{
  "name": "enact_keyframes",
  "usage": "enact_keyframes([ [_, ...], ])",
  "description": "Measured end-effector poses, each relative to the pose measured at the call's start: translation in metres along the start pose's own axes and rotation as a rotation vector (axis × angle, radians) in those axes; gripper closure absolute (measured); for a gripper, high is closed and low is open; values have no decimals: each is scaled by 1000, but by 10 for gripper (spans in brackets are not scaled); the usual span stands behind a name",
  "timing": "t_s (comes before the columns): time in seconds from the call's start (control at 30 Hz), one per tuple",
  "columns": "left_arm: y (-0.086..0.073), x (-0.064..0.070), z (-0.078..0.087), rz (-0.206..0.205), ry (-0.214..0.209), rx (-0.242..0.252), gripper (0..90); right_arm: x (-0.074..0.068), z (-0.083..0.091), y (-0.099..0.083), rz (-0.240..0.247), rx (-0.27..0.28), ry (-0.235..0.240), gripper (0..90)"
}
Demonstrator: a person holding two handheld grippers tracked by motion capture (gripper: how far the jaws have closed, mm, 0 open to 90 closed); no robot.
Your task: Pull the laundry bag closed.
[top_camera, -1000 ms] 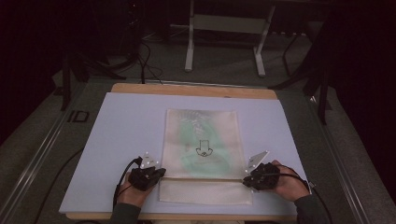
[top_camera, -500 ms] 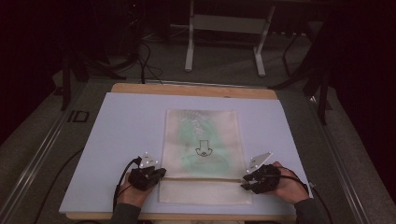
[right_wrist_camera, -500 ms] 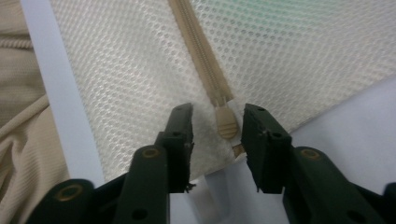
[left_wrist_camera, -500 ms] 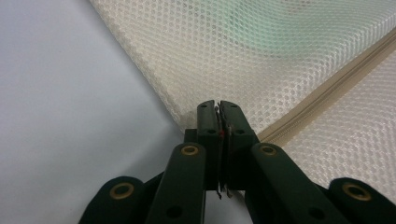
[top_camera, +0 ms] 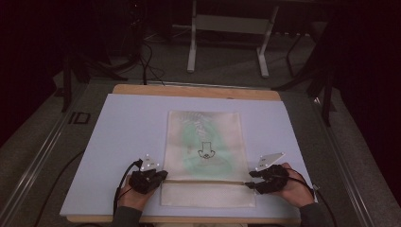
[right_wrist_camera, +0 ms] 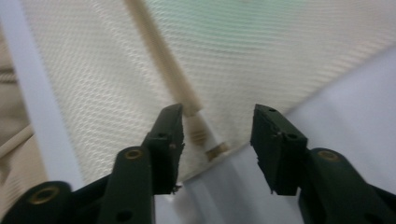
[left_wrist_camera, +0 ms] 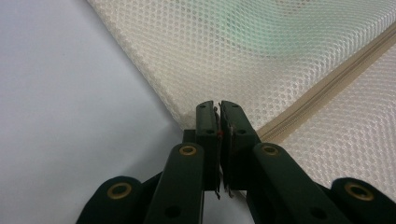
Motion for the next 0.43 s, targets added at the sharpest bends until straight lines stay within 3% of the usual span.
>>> enact_keyframes([
  [0.17,-1,-2,2,-4,20,3,851,7,4,-3,-56,52,-42,508],
  [0.33,-1,-3,3,-2,38,4,842,10,3,-5,-72,58,-57,505],
  [0.43,-2,-5,4,-3,70,-1,839,13,-1,-7,-98,65,-74,501],
])
Point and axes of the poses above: each handheld gripper's, and its own axes: z roughly backward along the jaws, y roughly out of its top, x roughly to its right, the point moved 1 cm from there along -z, roughly forward along the jaws, and after that the axes turned 11 degrees about -z, right-handed, at the moved point
